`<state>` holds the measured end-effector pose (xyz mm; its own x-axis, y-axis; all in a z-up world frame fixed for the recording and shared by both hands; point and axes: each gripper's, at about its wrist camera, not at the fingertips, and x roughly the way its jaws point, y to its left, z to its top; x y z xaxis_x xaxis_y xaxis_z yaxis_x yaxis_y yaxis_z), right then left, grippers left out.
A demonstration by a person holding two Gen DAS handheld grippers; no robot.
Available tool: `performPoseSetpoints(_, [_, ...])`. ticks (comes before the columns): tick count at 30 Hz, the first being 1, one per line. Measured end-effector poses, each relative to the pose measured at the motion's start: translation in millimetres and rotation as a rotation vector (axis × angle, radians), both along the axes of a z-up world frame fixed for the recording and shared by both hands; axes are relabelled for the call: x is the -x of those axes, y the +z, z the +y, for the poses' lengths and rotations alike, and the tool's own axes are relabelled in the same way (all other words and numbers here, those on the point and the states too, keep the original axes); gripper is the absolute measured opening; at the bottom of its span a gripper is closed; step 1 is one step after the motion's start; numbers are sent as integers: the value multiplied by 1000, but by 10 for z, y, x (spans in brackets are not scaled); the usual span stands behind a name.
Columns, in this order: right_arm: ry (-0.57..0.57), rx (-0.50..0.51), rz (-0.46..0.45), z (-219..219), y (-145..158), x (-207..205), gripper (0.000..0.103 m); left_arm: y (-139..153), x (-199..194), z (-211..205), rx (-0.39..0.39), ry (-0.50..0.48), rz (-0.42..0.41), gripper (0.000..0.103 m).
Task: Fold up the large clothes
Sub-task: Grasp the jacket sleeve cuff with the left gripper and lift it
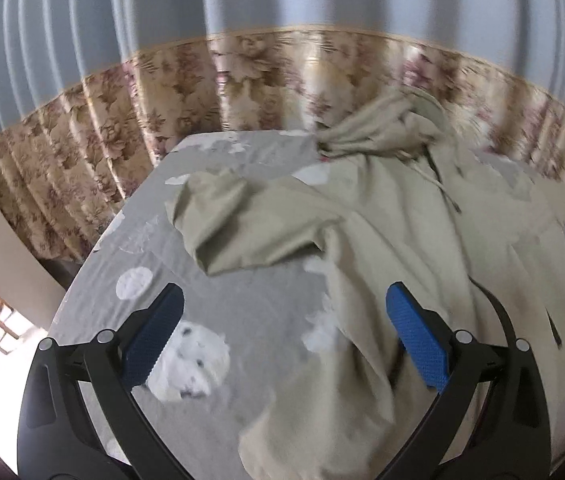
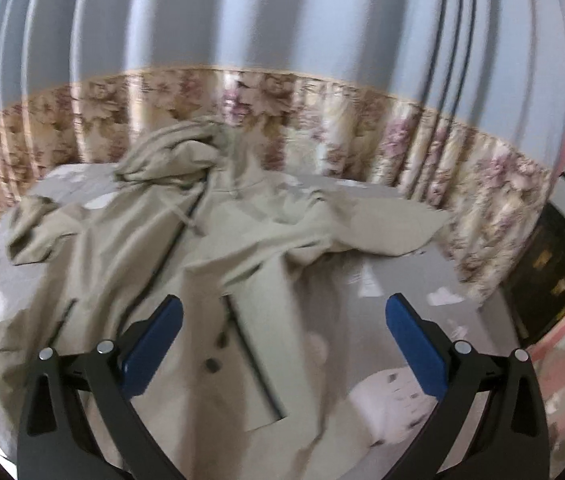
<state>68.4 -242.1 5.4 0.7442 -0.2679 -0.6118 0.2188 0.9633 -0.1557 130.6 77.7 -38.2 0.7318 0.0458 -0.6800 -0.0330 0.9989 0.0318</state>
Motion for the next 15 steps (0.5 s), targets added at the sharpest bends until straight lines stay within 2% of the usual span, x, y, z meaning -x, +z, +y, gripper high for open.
performPoseSetpoints(2, [-9,-34,6,-107,16,-96,101,-19,-150,94,21,15,6,100])
performPoseSetpoints(5, [-3,-67,-7,-244,29,-228,101,-106,-458,139,-35,-9,83,100])
performPoseSetpoints(10, [35,-27,6,-368,35,-579,101,-251,-964,261,-30,-42,117,100])
performPoseSetpoints(15, [68,46,31,-415,34,-926,101,-508,-1528,364,-104,-30,162,99])
